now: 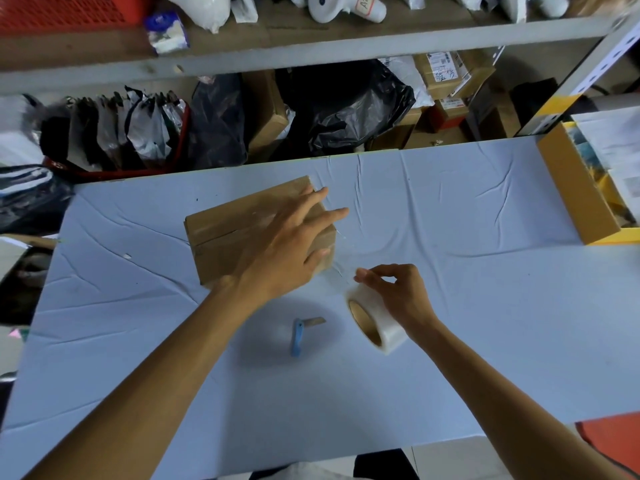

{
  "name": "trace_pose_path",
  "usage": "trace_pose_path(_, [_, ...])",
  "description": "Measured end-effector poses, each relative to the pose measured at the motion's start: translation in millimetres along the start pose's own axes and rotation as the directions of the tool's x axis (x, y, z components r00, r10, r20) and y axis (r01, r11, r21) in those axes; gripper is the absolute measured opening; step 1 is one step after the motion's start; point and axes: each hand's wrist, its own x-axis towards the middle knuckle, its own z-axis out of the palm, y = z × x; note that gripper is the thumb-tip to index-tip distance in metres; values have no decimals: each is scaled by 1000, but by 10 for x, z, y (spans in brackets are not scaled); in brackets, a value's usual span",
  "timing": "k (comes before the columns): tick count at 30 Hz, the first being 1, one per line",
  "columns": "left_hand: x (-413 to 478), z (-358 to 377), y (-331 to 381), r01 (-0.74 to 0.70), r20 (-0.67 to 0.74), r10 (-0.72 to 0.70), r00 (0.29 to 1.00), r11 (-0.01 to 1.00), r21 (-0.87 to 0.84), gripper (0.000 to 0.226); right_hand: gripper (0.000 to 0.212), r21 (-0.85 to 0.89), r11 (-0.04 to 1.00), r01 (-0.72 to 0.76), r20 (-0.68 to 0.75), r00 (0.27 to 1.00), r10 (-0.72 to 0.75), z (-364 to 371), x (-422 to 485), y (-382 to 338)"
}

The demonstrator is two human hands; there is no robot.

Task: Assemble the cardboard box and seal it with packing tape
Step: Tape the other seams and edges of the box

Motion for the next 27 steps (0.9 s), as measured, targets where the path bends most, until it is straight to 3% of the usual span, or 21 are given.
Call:
trace_pose_path(2, [-223,69,130,-57,-250,54,967,998,-5,29,25,9,1000,2,-6,1000,-2,-8,1,-28])
trace_pose_path(4, [-550,312,219,-10,-308,-15,951,997,-80,15,25,3,1000,7,-4,1000,-7,-7,4,-52])
trace_pose_path(6, [-835,696,171,183,-143,-207,968,969,-163,14,25,0,1000,6,-3,1000,-6,1,9,-66])
trace_pose_path(9, [-1073,1214,-37,436,116,-422,899,887,-154,23,25,-10,1000,-2,-6,1000,2,-1,15,-49])
trace_pose_path(14, [-1026,1450,-90,545,158,-522,838,819,-180,20,25,-25,1000,-2,-11,1000,2,-13,17,-37])
trace_pose_path(21, [-926,1409,-62,575,263,-525,810,799,-177,20,23,-17,1000,-9,-17,1000,9,-25,23,-59])
trace_pose_path(24, [-790,1018,62,463,356,-367,859,854,-237,20,23,-27,1000,-2,-14,1000,2,-57,21,-87])
trace_pose_path(27, [-661,493,213,309,218,-240,946,871,-382,14,24,-27,1000,2,-26,1000,-3,-92,23,-105])
